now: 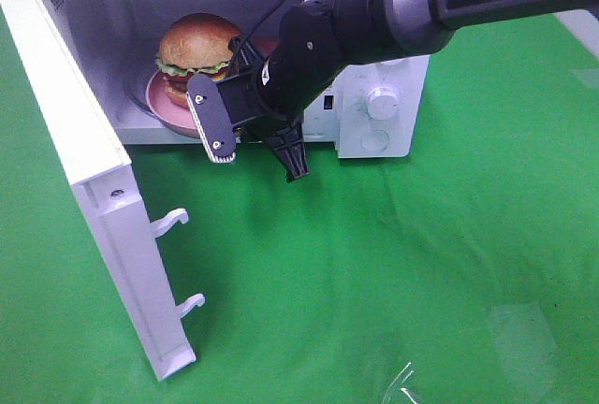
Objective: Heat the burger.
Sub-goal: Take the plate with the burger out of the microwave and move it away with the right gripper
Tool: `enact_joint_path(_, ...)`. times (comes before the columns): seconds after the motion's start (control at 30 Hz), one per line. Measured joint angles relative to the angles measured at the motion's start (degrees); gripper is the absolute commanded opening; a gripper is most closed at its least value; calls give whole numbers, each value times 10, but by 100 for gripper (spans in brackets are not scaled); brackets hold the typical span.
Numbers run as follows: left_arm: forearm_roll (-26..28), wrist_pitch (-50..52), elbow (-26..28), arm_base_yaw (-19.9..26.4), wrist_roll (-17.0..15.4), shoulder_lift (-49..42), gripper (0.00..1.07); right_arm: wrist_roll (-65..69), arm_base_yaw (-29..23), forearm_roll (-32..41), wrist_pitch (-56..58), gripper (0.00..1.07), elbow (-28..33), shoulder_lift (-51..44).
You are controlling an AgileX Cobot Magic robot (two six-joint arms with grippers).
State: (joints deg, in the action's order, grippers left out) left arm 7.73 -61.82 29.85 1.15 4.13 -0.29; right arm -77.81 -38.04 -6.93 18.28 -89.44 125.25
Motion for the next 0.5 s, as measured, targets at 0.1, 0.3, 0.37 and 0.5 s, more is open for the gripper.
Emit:
enact_joint_path(0.1,0,0,0,0,0,0,98,-3,0,-7,-25,0,29,-22)
enact_joint_path(0.3,0,0,0,0,0,0,98,-5,-1,-11,-59,0,76,-51)
enact_joint_path(0.37,0,0,0,0,0,0,98,-6,-1,-14,-68,0,93,-61)
enact_joint_path(0.5,0,0,0,0,0,0,98,-6,-1,-15,-80,0,120,-79)
